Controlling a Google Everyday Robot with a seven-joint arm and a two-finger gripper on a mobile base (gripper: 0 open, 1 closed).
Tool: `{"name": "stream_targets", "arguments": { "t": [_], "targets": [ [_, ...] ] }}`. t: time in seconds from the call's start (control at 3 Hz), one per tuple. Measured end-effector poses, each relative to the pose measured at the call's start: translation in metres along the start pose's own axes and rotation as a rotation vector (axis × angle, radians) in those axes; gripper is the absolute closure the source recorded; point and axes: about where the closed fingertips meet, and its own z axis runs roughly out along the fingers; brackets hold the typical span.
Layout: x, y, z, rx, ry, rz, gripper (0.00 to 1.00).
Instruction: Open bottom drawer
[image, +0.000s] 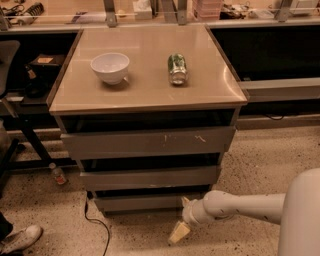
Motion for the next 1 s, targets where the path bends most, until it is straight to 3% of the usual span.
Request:
{"name": "stream_targets", "arguments": {
  "t": [1.0],
  "targets": [
    [0.031,-0.041,0.045,0.051,-0.007,0.011,0.00]
  ]
}}
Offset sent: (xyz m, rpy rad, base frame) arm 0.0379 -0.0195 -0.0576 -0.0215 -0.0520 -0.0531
